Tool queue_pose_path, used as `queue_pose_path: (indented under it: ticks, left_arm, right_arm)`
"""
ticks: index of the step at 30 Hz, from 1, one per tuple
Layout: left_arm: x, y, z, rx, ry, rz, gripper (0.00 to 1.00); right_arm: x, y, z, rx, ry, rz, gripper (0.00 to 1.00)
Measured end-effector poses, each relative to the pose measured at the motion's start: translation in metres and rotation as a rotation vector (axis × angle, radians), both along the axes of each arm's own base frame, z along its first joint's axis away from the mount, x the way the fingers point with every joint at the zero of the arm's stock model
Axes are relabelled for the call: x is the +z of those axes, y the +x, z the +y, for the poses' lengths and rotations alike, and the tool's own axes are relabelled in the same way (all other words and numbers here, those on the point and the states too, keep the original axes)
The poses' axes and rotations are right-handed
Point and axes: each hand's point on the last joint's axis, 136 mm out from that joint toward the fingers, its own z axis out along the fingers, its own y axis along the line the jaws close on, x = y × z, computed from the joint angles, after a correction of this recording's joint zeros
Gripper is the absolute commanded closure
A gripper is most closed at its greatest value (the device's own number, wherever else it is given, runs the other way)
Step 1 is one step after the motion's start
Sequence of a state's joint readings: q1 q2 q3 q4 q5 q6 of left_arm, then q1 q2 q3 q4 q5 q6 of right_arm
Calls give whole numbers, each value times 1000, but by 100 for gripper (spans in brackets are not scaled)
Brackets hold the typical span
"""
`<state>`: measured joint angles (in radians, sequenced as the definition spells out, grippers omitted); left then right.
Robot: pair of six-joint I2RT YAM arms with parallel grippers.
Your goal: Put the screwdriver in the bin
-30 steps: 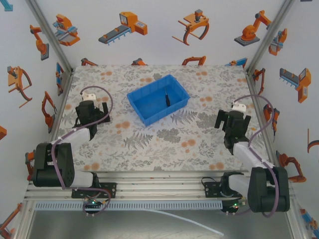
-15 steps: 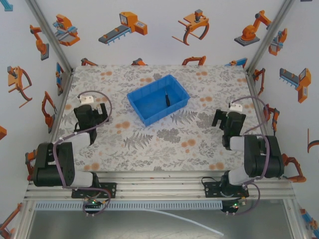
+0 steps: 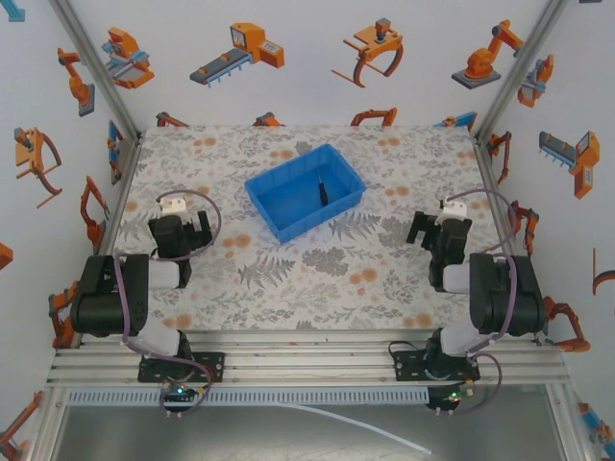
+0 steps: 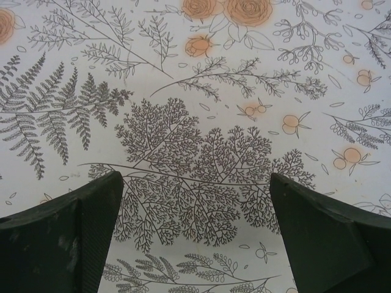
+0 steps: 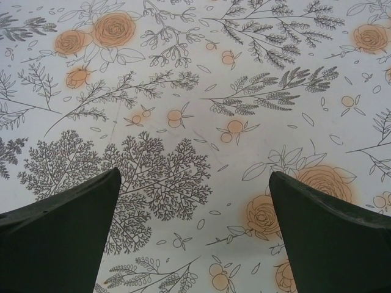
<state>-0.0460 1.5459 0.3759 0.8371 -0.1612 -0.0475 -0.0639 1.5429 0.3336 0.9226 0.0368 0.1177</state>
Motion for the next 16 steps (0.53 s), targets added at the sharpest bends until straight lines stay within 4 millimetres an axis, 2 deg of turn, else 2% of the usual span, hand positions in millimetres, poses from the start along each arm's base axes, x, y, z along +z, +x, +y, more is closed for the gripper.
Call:
queue_pose_path:
  ticks: [16]
  left_arm:
    - [2, 2, 0, 1, -1, -8, 3]
  right_arm:
    - [-1, 3, 4, 31, 8, 16, 1]
